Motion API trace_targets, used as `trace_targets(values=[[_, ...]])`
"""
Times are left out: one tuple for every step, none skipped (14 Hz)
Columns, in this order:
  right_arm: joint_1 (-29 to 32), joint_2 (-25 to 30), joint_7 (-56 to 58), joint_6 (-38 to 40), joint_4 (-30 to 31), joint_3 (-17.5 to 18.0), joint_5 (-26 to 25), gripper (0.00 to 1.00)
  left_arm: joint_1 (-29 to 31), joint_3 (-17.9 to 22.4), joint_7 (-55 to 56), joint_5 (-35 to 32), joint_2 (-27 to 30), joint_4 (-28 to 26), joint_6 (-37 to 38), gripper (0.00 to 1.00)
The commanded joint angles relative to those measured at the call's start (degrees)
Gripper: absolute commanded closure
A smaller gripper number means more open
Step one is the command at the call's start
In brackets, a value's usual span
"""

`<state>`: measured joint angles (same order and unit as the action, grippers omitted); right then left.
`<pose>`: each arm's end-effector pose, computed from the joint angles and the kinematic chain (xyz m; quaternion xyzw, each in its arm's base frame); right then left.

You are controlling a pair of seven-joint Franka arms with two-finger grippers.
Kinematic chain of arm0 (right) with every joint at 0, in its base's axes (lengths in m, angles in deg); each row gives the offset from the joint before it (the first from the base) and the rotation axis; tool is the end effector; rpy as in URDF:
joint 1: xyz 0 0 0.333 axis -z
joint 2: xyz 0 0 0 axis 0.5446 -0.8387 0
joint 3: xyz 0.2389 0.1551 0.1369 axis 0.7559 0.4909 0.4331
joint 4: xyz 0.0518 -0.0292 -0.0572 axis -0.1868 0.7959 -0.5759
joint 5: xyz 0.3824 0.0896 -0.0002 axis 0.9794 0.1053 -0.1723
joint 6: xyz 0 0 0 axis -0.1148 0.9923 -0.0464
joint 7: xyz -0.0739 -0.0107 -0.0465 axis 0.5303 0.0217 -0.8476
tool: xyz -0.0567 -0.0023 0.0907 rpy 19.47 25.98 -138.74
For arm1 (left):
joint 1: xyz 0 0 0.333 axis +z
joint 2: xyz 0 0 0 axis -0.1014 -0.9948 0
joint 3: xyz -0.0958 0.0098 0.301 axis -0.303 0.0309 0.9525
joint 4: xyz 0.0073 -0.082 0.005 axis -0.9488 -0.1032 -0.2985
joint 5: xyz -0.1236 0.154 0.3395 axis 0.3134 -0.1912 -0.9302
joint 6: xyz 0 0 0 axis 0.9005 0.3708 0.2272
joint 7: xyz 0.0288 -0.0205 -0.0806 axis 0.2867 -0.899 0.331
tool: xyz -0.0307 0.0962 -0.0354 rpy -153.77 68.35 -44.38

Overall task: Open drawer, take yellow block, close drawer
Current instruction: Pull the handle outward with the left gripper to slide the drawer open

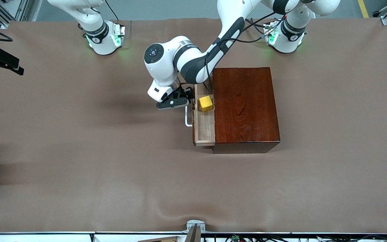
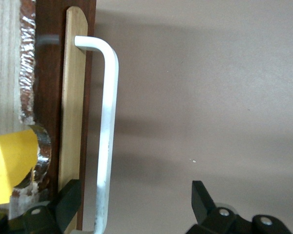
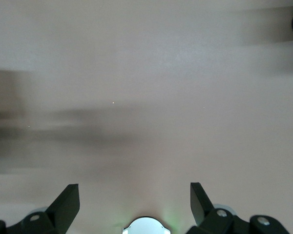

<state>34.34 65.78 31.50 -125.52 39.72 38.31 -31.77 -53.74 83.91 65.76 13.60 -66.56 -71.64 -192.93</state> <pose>0.5220 -0.0224 0.6692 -0.9990 0.0033 0.0433 0.0134 0.4279 -0.6248 0.3044 -0.9962 -0.0449 -0.0236 0.0701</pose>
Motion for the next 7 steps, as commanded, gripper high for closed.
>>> trace_targets(values=[[1.12, 0.58, 0.33, 0.06, 0.67, 0.61, 1.06, 0.00, -0.29, 0.16, -1.23, 0.36, -1.45, 1.86, 0.20, 0.00], [1.12, 0.58, 0.33, 0.06, 0.67, 0.53, 1.06, 0.00, -0.29, -0.19, -0.97, 0.36, -1.54, 1.86, -0.50, 0.00], [1.04, 0.58, 0.33, 0.06, 0.58, 0.53, 1.06, 0.00, -0.29, -0.28, -0.70, 0.36, -1.62, 1.86, -1.38, 0.00], [1.12, 0.58, 0.33, -0.03, 0.58, 0.53, 1.06, 0.00, -0.29, -0.19, -0.70, 0.36, -1.71, 1.86, -2.08, 0.00], [1.04, 0.58, 0.33, 0.06, 0.58, 0.61, 1.06, 0.00, -0.38, -0.19, -0.70, 0.45, -1.71, 1.86, -2.61, 0.00], [1.12, 0.58, 0.33, -0.03, 0.58, 0.61, 1.06, 0.00, -0.38, -0.45, -0.61, 0.45, -2.32, 1.86, -2.88, 0.00], [1.04, 0.58, 0.33, 0.06, 0.67, 0.61, 1.06, 0.00, -0.38, -0.54, -0.18, 0.45, -2.68, 1.86, -3.14, 0.00]])
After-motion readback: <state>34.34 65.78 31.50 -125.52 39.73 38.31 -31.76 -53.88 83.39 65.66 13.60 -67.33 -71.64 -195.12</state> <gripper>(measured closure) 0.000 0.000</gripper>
